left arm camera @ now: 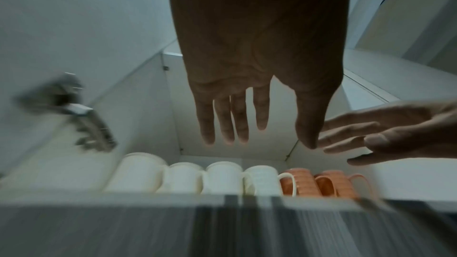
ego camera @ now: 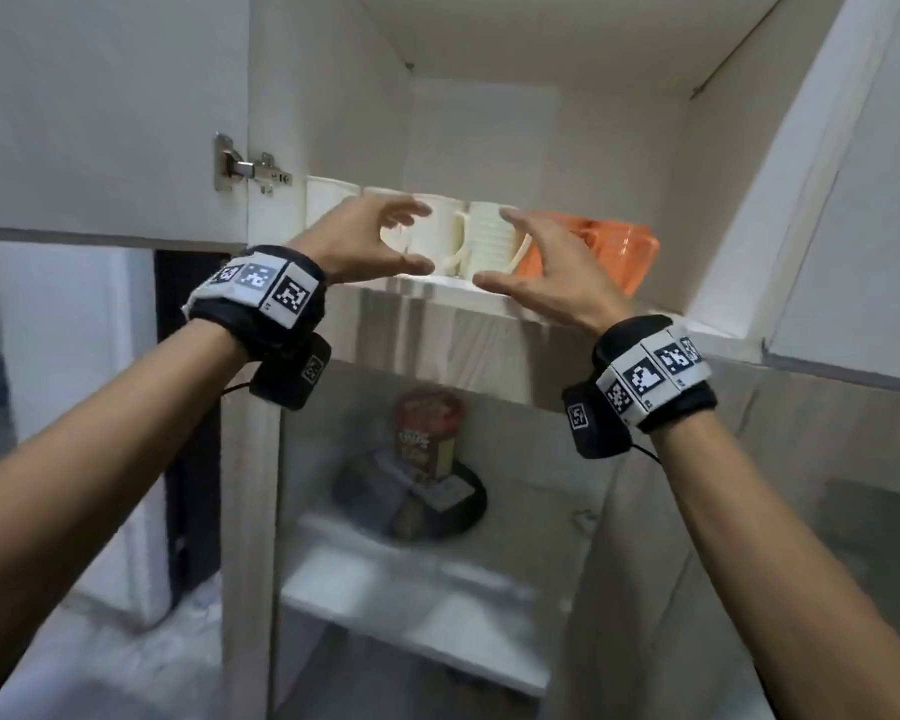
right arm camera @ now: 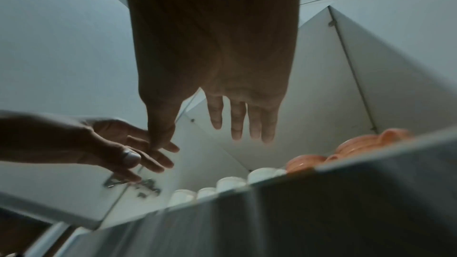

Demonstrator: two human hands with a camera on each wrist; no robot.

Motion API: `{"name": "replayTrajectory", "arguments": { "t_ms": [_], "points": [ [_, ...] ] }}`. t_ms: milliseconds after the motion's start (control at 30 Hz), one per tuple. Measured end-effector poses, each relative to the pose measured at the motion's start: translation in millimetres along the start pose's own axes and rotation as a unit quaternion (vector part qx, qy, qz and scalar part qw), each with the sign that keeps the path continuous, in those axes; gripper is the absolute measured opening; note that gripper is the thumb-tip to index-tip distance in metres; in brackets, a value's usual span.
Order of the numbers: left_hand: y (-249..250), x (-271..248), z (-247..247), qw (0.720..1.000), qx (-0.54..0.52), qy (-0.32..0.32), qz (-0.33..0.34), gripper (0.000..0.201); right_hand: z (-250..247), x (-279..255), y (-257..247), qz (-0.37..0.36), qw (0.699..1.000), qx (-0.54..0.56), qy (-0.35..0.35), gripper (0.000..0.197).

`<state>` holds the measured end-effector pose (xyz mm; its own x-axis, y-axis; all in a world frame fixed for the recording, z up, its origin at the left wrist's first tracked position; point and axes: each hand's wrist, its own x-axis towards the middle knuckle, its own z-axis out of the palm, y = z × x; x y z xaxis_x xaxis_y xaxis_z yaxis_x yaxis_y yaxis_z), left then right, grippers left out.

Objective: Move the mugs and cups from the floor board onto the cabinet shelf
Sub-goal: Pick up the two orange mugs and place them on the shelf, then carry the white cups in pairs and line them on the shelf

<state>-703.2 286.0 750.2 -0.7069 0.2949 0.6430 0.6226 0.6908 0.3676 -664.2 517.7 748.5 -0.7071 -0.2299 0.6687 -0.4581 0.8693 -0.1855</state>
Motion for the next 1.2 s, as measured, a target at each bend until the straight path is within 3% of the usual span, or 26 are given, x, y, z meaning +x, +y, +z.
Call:
{"name": "replayTrajectory", "arguments": {
  "t_ms": [133, 333, 533, 667, 900, 1100, 1200],
  "points": [
    [-40, -100, 12, 0.998, 0.006, -0.012, -0.064, 0.076, 70, -47, -44, -0.048, 0.996, 0.057, -0.043, 0.089],
    [-120, -283, 51, 0.973, 0.063, -0.026, -0.219, 0.087, 226, -141, -107, -0.079, 0.979, 0.096, -0.161, 0.103],
    [-188, -492, 77, 0.884, 0.072, -0.099, -0.452, 0.090, 373, -253, -192, -0.078, 0.914, 0.146, -0.370, 0.104],
    [-214, -615, 70, 0.816, 0.082, -0.121, -0.560, 0.091, 445, -321, -264, -0.124, 0.873, 0.142, -0.450, 0.098],
    [-249, -780, 15, 0.750, 0.135, -0.064, -0.644, 0.085, 540, -406, -402, -0.219, 0.815, 0.141, -0.517, 0.100],
    [-264, -883, -30, 0.694, 0.143, -0.057, -0.703, 0.088, 580, -468, -506, -0.275, 0.764, 0.146, -0.565, 0.102],
    [-262, -919, -37, 0.686, 0.136, -0.065, -0.712, 0.090, 594, -496, -546, -0.307, 0.736, 0.139, -0.588, 0.098]
  ]
}}
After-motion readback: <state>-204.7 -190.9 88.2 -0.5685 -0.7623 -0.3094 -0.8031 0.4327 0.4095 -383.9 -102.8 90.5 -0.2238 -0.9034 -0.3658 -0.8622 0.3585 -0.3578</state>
